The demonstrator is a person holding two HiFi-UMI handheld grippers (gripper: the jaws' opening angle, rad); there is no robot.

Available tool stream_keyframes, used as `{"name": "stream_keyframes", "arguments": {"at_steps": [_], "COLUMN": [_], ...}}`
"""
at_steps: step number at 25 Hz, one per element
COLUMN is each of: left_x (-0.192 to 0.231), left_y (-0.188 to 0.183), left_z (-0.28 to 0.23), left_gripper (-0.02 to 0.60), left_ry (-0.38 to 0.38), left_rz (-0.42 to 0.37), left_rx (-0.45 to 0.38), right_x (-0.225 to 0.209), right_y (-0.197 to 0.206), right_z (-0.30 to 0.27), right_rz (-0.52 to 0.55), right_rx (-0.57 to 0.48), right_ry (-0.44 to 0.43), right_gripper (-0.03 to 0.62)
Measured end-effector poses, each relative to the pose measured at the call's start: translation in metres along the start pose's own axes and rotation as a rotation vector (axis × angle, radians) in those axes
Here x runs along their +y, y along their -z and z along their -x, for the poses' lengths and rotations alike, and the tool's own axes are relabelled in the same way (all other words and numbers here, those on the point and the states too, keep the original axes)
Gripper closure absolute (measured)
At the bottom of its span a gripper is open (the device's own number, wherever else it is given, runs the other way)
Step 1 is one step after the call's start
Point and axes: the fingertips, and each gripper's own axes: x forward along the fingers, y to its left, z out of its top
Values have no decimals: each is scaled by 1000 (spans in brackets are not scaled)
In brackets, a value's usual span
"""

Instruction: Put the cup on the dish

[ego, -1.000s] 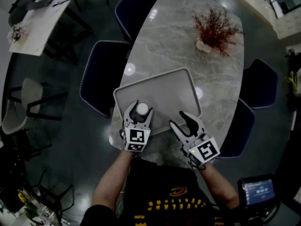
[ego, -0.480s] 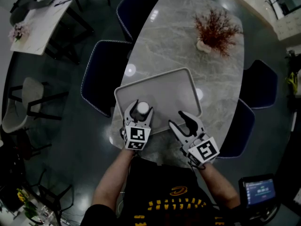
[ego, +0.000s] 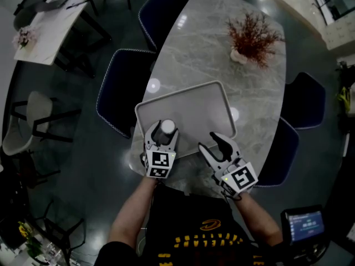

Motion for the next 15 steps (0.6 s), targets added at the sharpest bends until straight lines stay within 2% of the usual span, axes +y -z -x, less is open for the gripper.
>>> {"name": "stream_keyframes", "arguments": {"at_steps": [6, 15], "left_x": [0, -2], "left_y": [5, 4], "left_z": [12, 50], "left_gripper": [318, 318], "left_ry": [-23, -66], "left_rz": [11, 84], "left_rx": [2, -25], "right_x": [1, 4], "right_y": [-1, -12], "right_z": [7, 17], "right_rz": [6, 38], "right_rx": [-5, -44], "right_ry": [0, -11], "right_gripper": [399, 399]}}
